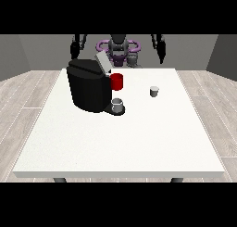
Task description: Insert the coffee pod into the coffee machine and close the lid
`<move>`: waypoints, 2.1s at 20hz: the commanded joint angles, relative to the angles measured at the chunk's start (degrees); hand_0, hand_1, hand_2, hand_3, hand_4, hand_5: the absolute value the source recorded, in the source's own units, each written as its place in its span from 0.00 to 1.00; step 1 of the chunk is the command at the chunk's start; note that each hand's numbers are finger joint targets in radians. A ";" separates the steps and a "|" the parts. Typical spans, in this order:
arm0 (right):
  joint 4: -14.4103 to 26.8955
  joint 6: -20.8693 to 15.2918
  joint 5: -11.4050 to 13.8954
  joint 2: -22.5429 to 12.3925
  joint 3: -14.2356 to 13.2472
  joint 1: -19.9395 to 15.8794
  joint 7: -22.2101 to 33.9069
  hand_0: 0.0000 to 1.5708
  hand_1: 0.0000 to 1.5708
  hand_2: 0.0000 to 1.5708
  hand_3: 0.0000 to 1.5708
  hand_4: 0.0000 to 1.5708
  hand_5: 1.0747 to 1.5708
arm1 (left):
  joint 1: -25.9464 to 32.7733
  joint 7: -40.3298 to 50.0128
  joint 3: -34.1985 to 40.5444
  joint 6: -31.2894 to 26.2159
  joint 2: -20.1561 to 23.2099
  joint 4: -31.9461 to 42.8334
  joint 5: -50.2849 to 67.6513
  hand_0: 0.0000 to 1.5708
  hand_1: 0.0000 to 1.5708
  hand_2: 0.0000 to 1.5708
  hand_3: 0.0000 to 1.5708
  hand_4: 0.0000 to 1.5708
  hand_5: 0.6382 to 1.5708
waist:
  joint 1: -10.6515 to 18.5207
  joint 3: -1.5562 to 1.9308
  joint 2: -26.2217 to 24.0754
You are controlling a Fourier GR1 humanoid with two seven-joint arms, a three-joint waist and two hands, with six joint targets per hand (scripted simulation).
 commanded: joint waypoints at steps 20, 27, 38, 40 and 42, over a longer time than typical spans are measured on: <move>-2.43 -7.61 12.35 3.07 6.36 -9.53 -1.80 0.00 0.00 0.00 0.00 0.00 1.00 | -21.99 -2.73 3.83 -13.65 24.70 23.33 -15.93 0.00 0.00 0.00 0.00 0.00 1.00 | -11.52 -0.34 13.15; -0.54 -9.18 13.10 3.25 5.13 -12.36 2.79 0.00 0.00 0.00 0.00 0.00 1.00 | -25.44 -7.16 1.91 -13.49 24.75 32.33 -22.00 0.00 0.00 0.00 0.00 0.00 1.00 | -9.56 -0.35 14.40; 7.46 -7.96 9.35 3.73 2.23 -16.53 0.01 0.00 0.00 0.00 0.00 0.00 1.00 | -31.71 -8.68 -1.75 -3.71 21.14 37.89 -33.23 0.53 0.53 0.58 0.48 0.19 1.00 | -8.24 -0.32 16.13; 4.62 -11.98 10.70 5.03 6.52 -17.68 3.40 0.00 0.00 0.00 0.00 0.00 1.00 | -32.46 -12.24 -2.69 1.11 19.92 39.90 -35.97 0.68 0.68 0.70 0.58 0.29 1.00 | -8.54 -0.35 17.63; 6.87 -7.93 9.90 3.50 3.52 -16.34 2.89 0.00 0.00 0.00 0.00 0.00 1.00 | -31.51 -11.14 -4.08 1.54 19.22 40.68 -38.27 0.66 0.66 0.70 0.58 0.29 1.00 | -8.99 -0.33 15.37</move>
